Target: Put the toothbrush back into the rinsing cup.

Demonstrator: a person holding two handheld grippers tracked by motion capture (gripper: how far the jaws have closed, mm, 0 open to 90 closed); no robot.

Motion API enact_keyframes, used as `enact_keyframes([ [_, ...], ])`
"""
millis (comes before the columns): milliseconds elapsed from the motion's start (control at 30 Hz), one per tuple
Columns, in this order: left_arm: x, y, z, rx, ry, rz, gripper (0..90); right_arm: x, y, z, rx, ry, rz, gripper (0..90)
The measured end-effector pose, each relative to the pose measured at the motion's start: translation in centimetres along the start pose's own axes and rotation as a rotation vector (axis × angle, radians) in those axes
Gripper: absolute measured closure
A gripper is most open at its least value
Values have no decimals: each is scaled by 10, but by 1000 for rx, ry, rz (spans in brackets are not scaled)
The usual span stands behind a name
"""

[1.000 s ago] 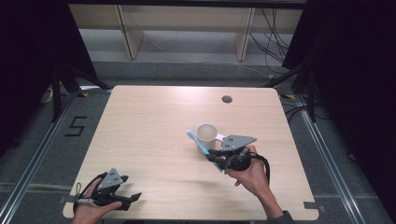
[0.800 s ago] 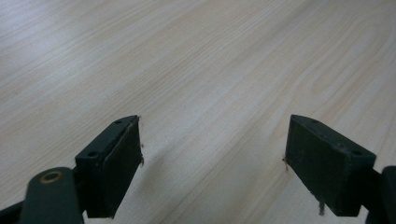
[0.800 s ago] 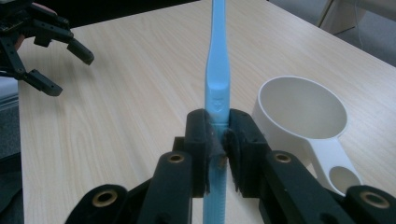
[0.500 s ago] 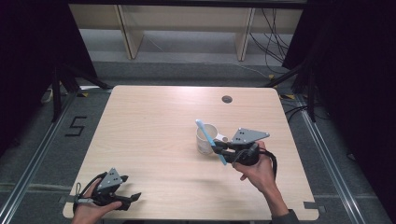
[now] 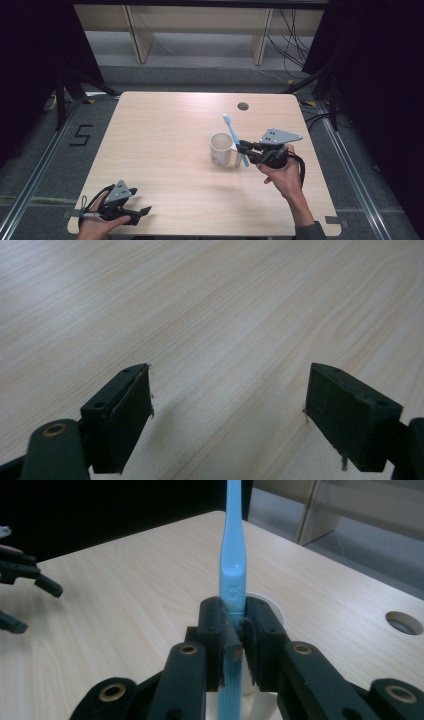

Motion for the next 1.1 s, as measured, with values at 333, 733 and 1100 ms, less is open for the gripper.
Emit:
enact_keyframes([
  [333, -1, -1, 1, 8, 9, 14, 180, 3, 5, -15, -22, 43, -30, 789],
  [733, 0, 0, 0, -3, 1, 3, 180, 4, 8, -22, -25, 47, -65, 789],
  [1100, 0, 0, 0, -5, 6, 5, 180, 7, 17, -31, -32, 78, -118, 789],
])
Point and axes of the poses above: each handheld gripper's, and its own axes: y roughly forward along the jaws, x roughly out of its top, z roughly to its left, the point moved 8 cm from there along y, roughly forward along the jaws, and after that the axes turned 1 degree about -y, right-handed, at the moved point
